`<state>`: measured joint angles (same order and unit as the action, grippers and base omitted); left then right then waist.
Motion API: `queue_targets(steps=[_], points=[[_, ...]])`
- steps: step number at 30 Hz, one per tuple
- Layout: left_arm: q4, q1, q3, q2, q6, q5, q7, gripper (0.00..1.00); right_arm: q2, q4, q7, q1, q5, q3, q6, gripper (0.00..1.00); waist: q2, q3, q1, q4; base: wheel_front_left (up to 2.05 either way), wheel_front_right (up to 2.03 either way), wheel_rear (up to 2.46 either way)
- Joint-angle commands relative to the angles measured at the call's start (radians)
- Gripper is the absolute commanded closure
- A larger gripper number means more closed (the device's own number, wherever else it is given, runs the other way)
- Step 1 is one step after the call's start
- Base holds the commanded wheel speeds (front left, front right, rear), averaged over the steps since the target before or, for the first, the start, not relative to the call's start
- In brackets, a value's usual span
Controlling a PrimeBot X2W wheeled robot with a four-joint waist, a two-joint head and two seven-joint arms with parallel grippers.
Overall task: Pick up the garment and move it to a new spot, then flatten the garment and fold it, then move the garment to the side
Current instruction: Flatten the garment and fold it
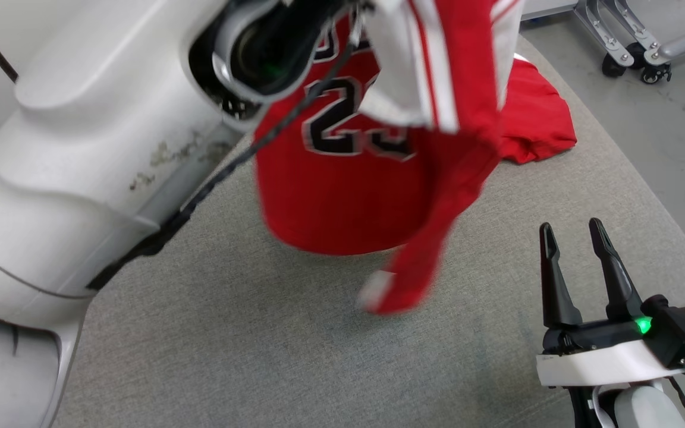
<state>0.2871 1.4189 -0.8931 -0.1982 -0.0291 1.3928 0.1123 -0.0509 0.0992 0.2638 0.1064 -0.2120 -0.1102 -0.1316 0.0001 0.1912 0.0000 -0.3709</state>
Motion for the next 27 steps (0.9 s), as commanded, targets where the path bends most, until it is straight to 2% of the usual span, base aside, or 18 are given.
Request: queue_targets(steps=[1, 3, 6, 11, 16, 18, 24, 27], points=[[0.020, 0.007, 0.015, 0.001, -0.013, -0.002, 0.018, 1.00, 0.000, -0.002, 0.000, -0.008, 0.005, 0.004, 0.002, 0.00, -0.0001, -0.009, 0.0000, 0.004, 0.00, 0.00, 0.00], [0.059, -0.007, 0.030, 0.001, -0.033, 0.000, 0.041, 1.00, 0.000, -0.006, 0.000, -0.015, 0.008, 0.015, 0.002, 0.00, -0.0001, -0.014, 0.0000, 0.016, 0.00, 0.00, 0.00], [0.071, -0.098, 0.020, -0.037, -0.057, 0.018, 0.036, 1.00, 0.000, -0.018, 0.000, -0.024, 0.005, 0.035, 0.002, 0.00, -0.0001, -0.009, 0.0000, 0.045, 0.00, 0.00, 0.00], [0.025, -0.361, 0.017, -0.168, -0.112, 0.072, 0.064, 1.00, 0.000, -0.022, 0.000, -0.038, 0.014, 0.055, 0.002, 0.00, -0.0001, 0.008, 0.0000, 0.098, 0.00, 0.00, 0.00], [-0.069, -0.643, 0.092, -0.296, -0.141, 0.147, 0.128, 1.00, -0.001, -0.029, 0.000, -0.044, 0.023, 0.076, 0.002, 0.00, -0.0001, 0.024, 0.0000, 0.137, 0.00, 0.00, 0.00], [-0.109, -0.752, 0.132, -0.329, -0.148, 0.181, 0.141, 1.00, -0.009, -0.031, 0.000, -0.045, 0.026, 0.080, 0.002, 0.00, -0.0001, 0.026, 0.0000, 0.151, 0.00, 0.00, 0.00], [-0.216, -0.981, 0.219, -0.372, -0.168, 0.196, 0.152, 1.00, -0.026, -0.032, 0.000, -0.043, 0.028, 0.082, 0.002, 0.00, -0.0001, 0.036, 0.0000, 0.191, 0.00, 0.00, 0.00], [-0.251, -1.090, 0.298, -0.355, -0.179, 0.163, 0.153, 1.00, -0.037, -0.028, 0.000, -0.046, 0.027, 0.080, 0.002, 0.00, -0.0001, 0.041, 0.0000, 0.217, 0.00, 0.00, 0.00]])
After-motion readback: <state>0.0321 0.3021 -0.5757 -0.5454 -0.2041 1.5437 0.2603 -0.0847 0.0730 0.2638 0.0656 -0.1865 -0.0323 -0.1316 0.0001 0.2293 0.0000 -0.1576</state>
